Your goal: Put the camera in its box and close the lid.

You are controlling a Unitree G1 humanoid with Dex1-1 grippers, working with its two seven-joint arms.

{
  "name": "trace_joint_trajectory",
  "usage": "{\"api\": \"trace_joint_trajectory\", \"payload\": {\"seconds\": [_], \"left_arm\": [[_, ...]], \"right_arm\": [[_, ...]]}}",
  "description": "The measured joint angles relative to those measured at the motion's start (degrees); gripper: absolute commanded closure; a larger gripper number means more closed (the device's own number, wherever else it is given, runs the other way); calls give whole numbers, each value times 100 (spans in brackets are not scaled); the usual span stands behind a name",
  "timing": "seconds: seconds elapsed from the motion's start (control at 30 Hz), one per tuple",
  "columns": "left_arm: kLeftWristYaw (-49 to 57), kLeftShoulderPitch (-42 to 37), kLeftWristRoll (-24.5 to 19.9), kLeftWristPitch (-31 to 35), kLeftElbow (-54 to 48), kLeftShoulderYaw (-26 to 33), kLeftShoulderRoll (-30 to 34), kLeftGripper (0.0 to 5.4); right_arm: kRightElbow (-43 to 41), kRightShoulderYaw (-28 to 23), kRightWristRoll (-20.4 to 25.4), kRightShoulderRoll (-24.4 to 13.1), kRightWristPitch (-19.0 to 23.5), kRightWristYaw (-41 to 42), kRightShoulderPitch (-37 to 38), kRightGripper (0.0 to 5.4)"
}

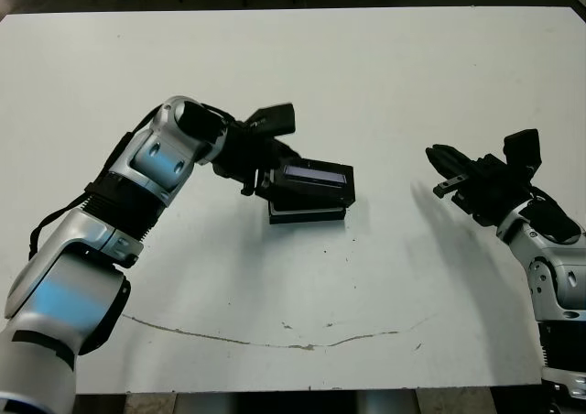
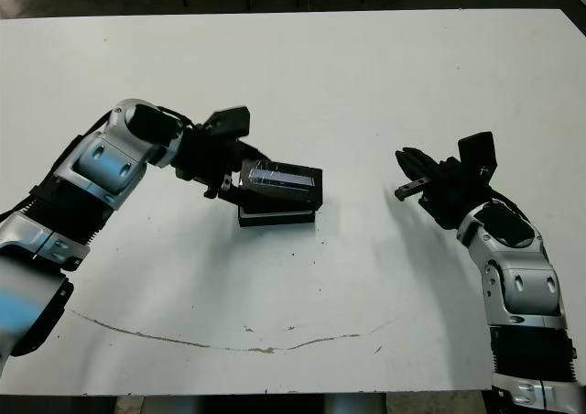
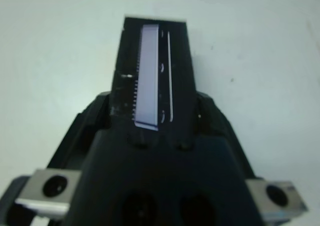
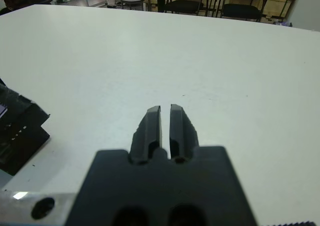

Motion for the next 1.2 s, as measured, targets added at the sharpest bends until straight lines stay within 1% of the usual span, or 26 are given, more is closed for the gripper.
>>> {"api": "trace_joint_trajectory", "payload": {"seconds": [0.17, 0.6, 0.77, 0.97, 1.2], "left_arm": [[12, 53, 88, 36, -62, -24, -34, 249], [-176, 119, 44, 254, -65, -9, -75, 249], [-198, 158, 47, 179, -39, 12, -42, 249], [-200, 259, 47, -102, -40, 50, 15, 249], [-189, 334, 43, -201, -58, 130, 47, 249]], "right_arm": [[-16, 48, -70, 4, -10, -20, 39, 540], [-31, 130, -166, 30, -136, -49, 59, 540], [-27, 131, -166, 30, -192, -47, 66, 540], [-26, 161, -223, 30, -215, -48, 69, 540], [-24, 180, -264, 30, -215, -41, 69, 540]]}}
